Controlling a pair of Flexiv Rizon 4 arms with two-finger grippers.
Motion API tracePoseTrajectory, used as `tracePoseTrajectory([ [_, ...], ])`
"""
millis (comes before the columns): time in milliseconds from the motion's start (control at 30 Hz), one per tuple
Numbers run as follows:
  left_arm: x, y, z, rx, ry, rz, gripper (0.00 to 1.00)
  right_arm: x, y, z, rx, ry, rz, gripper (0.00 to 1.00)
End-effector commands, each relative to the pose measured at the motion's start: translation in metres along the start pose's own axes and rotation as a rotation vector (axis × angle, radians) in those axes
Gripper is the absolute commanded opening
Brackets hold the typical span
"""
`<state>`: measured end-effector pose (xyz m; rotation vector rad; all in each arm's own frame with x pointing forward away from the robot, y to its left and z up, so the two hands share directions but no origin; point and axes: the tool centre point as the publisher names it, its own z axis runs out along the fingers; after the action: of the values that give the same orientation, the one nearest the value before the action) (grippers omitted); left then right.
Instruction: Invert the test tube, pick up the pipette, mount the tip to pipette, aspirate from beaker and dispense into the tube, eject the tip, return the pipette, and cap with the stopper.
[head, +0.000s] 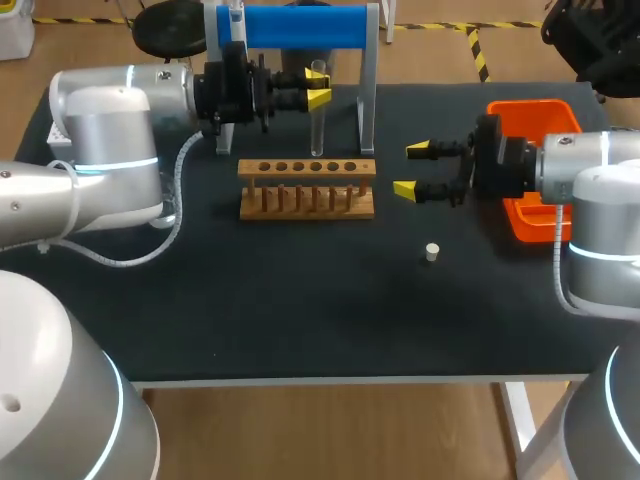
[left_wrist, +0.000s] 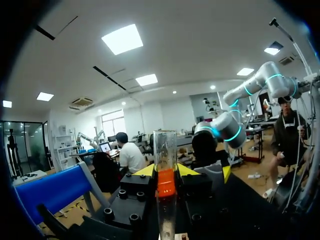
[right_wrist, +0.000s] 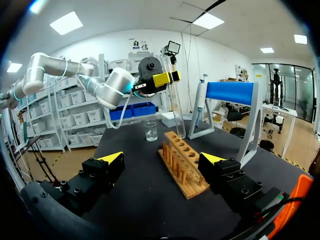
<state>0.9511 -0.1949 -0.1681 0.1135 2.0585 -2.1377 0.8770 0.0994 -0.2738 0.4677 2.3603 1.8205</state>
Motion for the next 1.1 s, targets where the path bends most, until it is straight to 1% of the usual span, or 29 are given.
tracePoseTrajectory([
  [33, 0.001, -0.001, -0.001, -0.002, 0.0, -0.001, 0.0, -0.002, -0.003, 0.009, 0.03, -0.013, -0.009, 1.0],
  [300, 0.001, -0.001, -0.001, -0.002, 0.0, -0.001, 0.0, -0.01, -0.005, 0.034, 0.076, -0.048, -0.062, 1.0],
  [600, 0.001, -0.001, -0.001, -0.002, 0.0, -0.001, 0.0, -0.016, -0.011, 0.059, 0.095, -0.069, -0.102, 1.0],
  [1100, 0.001, -0.001, -0.001, -0.002, 0.0, -0.001, 0.0, -0.024, -0.025, 0.075, 0.108, -0.092, -0.085, 1.0],
])
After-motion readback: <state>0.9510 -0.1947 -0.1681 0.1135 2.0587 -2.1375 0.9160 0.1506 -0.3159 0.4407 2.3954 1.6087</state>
